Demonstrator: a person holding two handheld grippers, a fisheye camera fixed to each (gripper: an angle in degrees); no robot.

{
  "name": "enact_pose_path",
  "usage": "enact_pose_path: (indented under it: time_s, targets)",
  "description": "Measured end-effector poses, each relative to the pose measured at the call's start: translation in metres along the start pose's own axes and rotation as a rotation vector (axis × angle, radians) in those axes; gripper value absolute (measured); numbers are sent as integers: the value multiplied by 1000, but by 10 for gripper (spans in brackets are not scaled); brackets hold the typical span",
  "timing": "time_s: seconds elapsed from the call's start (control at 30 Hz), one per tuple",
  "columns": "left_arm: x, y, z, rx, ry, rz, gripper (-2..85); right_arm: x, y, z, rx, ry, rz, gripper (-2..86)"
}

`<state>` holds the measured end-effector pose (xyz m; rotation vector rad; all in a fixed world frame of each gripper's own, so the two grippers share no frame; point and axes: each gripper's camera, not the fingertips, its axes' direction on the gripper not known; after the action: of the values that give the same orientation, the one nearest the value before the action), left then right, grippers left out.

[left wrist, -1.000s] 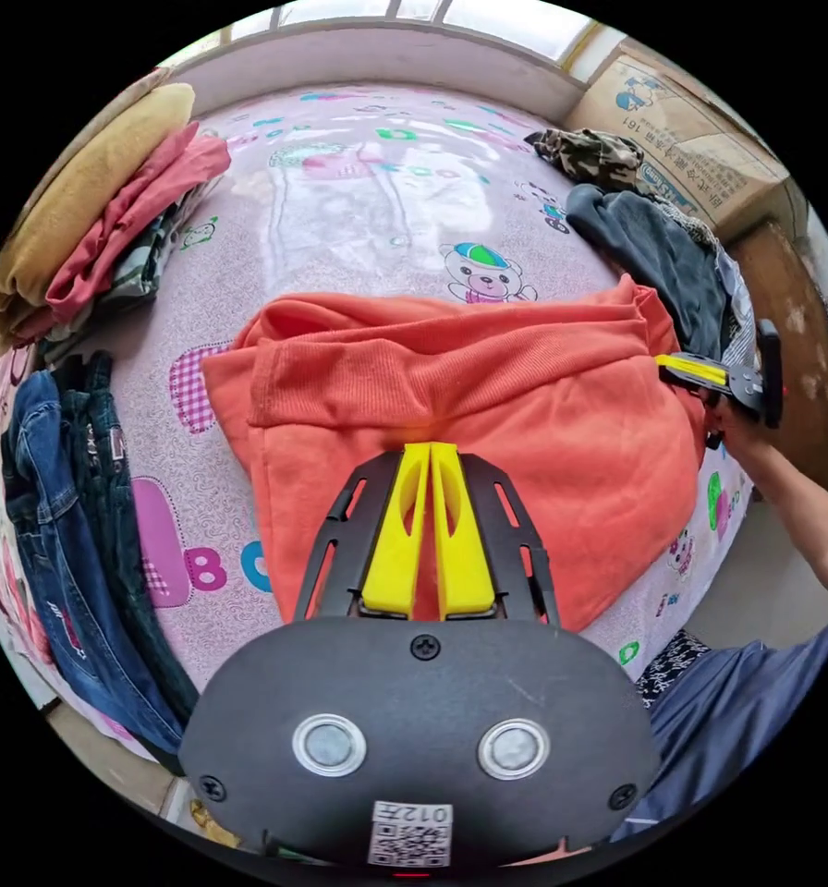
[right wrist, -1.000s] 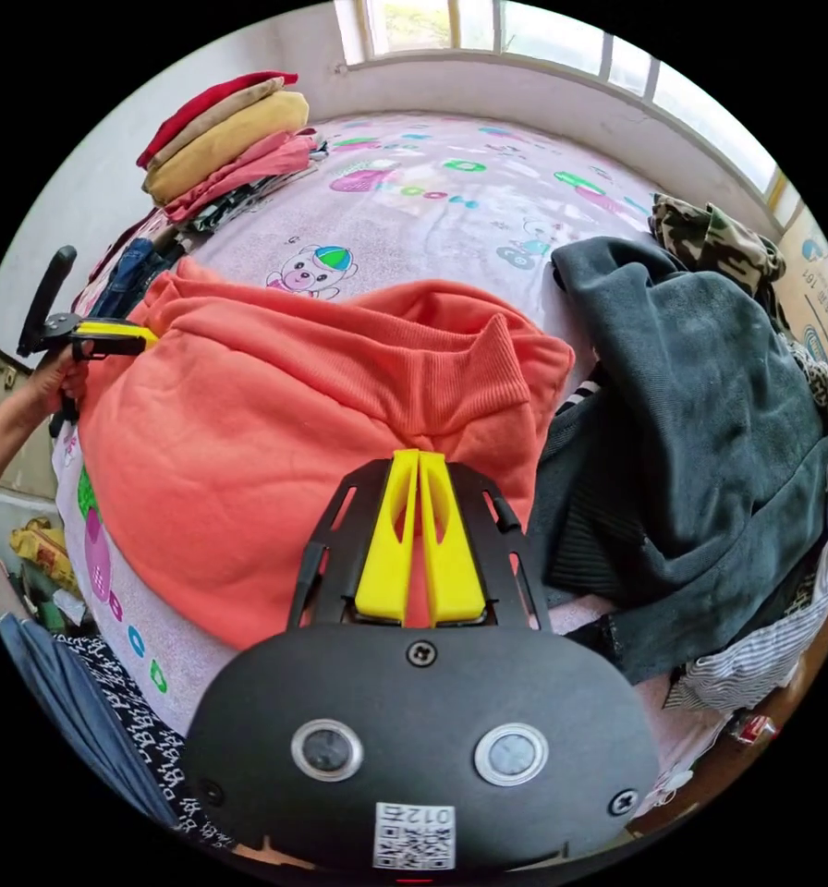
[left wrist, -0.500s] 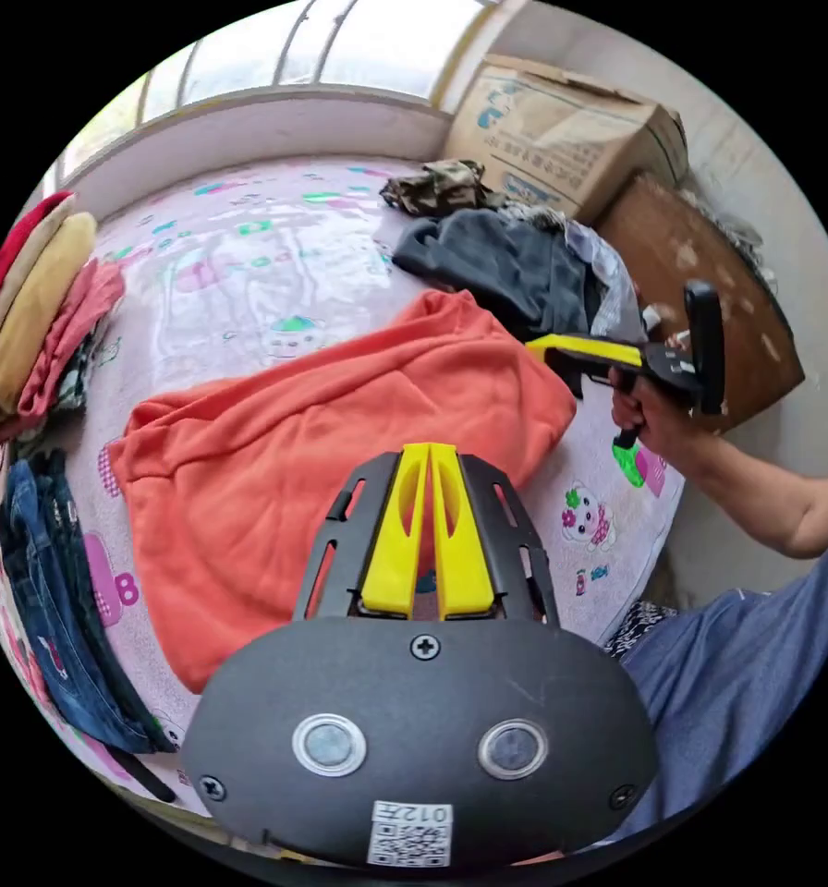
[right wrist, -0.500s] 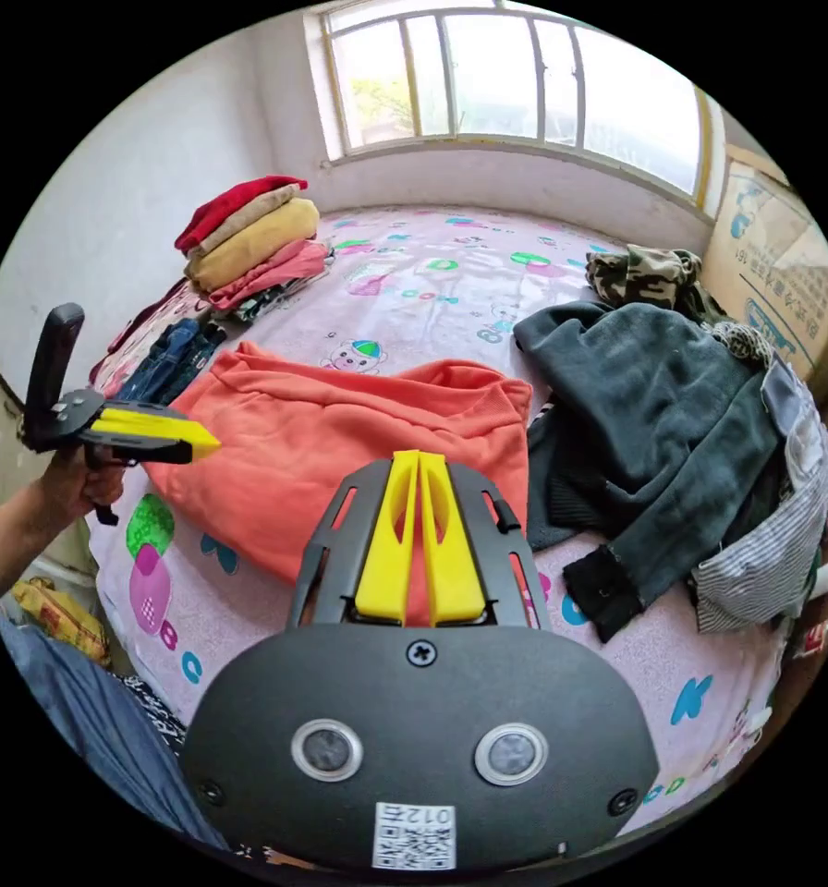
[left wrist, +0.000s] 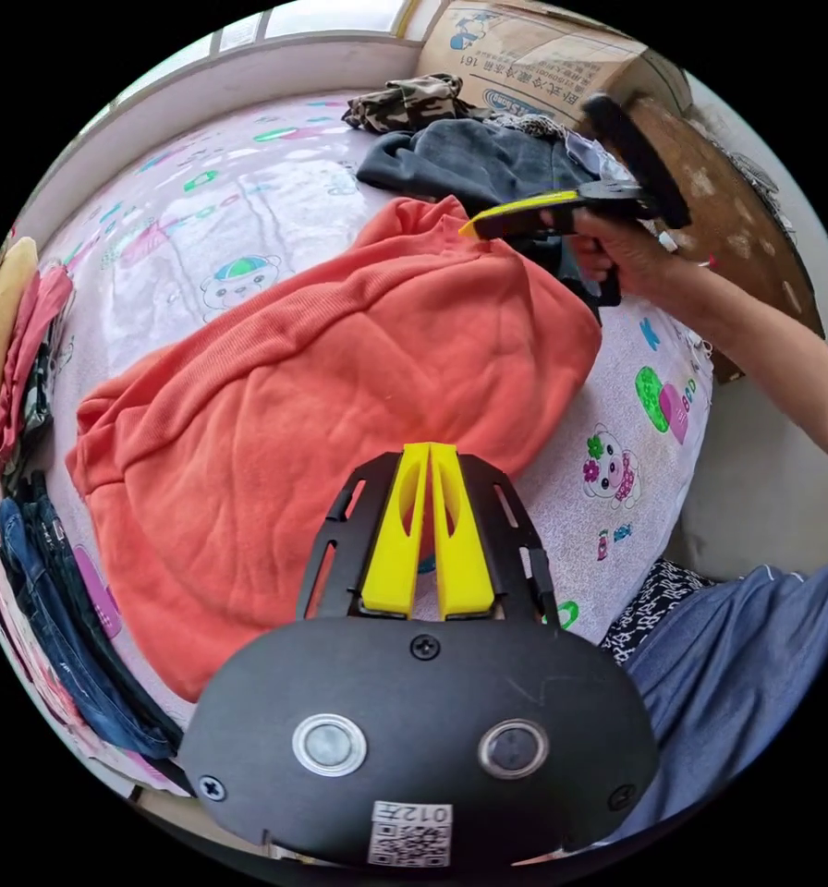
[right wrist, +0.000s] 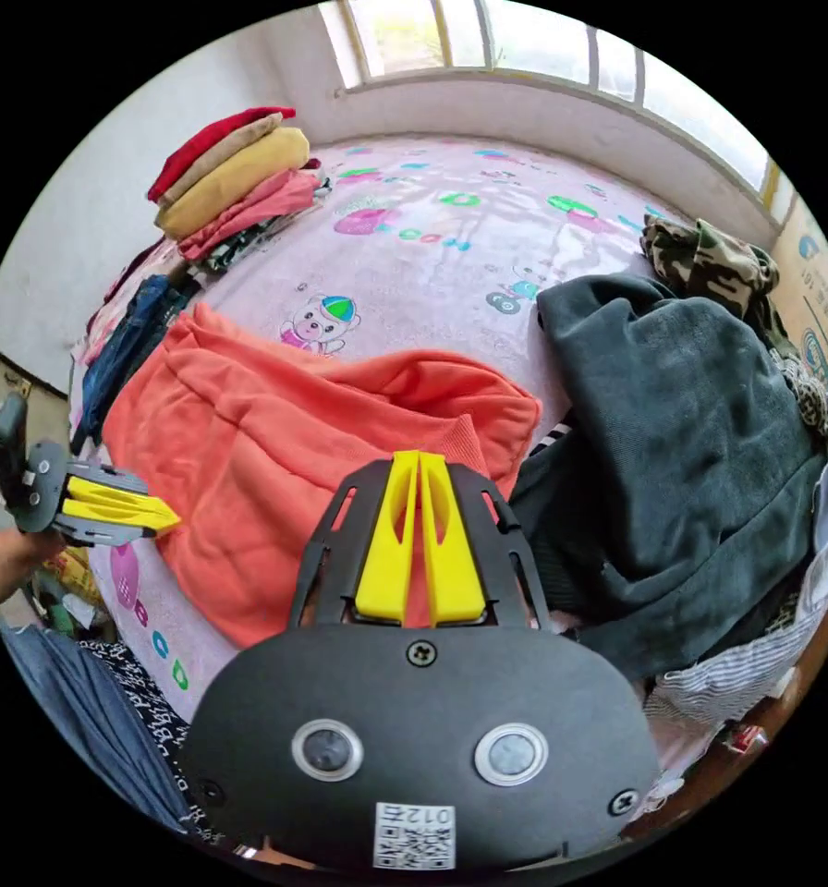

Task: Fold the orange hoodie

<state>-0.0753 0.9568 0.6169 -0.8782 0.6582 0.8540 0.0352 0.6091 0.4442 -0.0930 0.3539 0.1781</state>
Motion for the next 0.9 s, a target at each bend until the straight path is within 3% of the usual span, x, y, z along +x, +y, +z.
enact_pose_path:
  time_s: [0.1, 0.2, 0.33, 0.43, 0.57, 0.67, 0.9]
  targets:
    - [0, -4, -4, -20, -9, 25, -2, 42, -5, 30, -52, -21, 87, 0]
    - [-11, -2, -4, -45, -29, -5, -1, 93, 12, 22, 50, -241, 269, 1]
    - [-33, 13, -29, 67, 62, -125, -1, 156, 99, -49, 445, -420, 460, 6]
    - [-40, 18, -47, 171, 88, -187, -1, 190, 189, -72, 542, -530, 602, 16]
    - [-48, -5, -42, 191, 96, -214, 0, 194, 309, -33, 380, -563, 750, 59]
    - [-58, -30, -31, 184, 86, -227, 0, 192, 376, 0, 363, -636, 887, 90]
    - [-89, -73, -5, 126, 33, -288, 0, 193, 416, 55, 348, -768, 979, 119]
